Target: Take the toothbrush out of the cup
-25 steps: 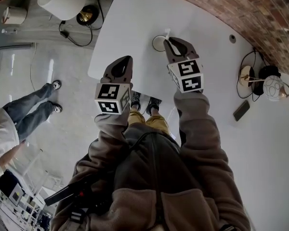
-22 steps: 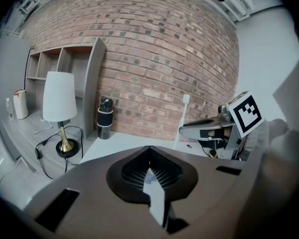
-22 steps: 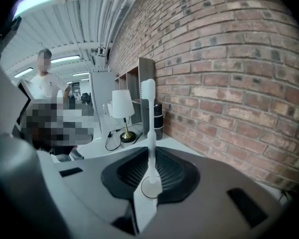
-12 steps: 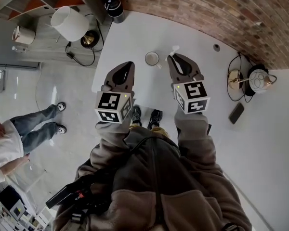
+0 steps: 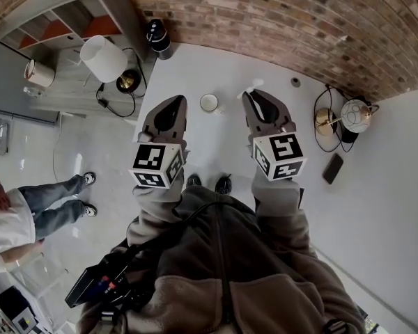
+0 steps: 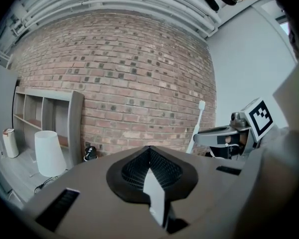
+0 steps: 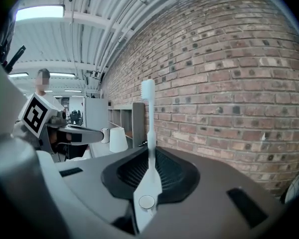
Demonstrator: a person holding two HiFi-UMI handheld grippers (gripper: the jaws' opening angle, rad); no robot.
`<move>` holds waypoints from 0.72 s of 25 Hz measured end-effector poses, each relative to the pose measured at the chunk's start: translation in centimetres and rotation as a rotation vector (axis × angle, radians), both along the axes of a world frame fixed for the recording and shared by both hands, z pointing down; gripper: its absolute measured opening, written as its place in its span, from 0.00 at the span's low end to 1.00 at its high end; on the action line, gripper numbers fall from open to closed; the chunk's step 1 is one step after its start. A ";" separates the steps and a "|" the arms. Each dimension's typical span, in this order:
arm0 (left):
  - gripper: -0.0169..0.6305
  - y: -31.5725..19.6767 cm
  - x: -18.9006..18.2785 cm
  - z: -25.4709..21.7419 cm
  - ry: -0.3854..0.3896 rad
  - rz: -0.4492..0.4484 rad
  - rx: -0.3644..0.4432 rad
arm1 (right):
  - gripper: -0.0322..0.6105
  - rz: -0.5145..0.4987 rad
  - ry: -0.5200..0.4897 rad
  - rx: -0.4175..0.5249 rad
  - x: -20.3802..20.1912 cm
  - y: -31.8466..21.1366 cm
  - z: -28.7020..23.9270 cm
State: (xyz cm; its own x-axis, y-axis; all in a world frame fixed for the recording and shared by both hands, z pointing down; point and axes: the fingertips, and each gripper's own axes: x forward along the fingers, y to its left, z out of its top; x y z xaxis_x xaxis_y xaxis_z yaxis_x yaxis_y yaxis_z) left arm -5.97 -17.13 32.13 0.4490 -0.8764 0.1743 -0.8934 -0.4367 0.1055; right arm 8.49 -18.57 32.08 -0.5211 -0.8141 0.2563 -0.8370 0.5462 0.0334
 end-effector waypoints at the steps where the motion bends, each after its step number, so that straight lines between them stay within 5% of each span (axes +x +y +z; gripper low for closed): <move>1: 0.03 0.0 0.0 -0.4 0.001 0.001 0.011 | 0.12 0.001 -0.001 0.009 0.1 0.1 -0.4; 18: 0.03 -0.3 1.0 -4.9 0.005 0.017 0.114 | 0.12 0.047 -0.014 0.129 2.4 1.1 -5.8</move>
State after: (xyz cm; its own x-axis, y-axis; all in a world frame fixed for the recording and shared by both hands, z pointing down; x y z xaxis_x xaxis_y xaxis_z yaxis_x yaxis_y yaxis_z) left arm -4.97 -17.43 27.26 0.4650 -0.8824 0.0715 -0.8851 -0.4616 0.0591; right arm 10.90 -17.43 26.31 -0.4843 -0.8635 0.1408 -0.8624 0.4983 0.0891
